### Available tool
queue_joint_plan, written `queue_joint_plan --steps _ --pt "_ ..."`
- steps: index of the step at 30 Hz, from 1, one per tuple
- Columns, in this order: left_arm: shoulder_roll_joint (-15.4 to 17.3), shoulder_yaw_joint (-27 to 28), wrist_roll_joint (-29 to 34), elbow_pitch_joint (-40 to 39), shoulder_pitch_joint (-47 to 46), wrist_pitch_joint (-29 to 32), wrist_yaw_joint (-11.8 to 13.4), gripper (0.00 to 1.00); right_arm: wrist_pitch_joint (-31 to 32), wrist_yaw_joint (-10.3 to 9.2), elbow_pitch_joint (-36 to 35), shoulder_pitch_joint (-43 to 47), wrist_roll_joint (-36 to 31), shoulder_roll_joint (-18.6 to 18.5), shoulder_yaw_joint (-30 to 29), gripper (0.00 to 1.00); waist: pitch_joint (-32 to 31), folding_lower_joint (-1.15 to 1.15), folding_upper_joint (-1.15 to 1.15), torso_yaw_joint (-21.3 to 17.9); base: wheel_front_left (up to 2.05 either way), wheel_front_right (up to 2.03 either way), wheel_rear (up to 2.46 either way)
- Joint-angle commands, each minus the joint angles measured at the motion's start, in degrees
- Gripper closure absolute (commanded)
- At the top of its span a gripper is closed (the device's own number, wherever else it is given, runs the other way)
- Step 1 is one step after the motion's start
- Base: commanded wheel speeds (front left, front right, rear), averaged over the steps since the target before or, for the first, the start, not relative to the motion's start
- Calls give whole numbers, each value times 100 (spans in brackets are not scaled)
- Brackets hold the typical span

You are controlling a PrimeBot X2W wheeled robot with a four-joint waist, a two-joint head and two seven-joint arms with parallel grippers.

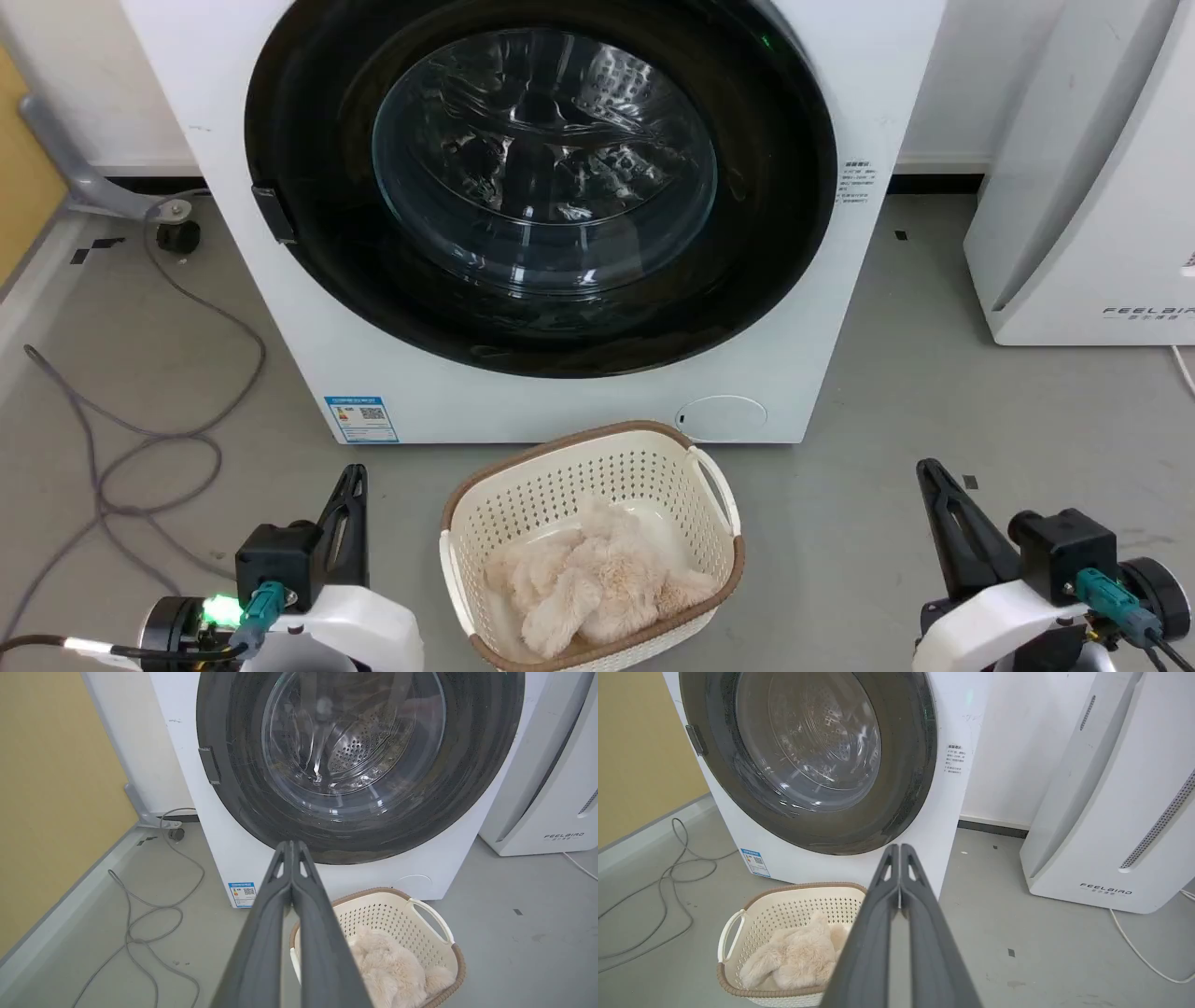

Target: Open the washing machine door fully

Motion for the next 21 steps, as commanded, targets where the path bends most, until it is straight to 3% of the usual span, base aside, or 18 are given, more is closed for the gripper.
queue_joint_plan --steps 1,21 --pt "3 -7 14 10 -91 2 16 100 2 3 10 -68 -44 5 3 100 0 0 0 0 0 0 0" --pt "3 -7 14 10 -91 2 16 100 2 3 10 -68 -44 5 3 100 0 0 0 0 0 0 0"
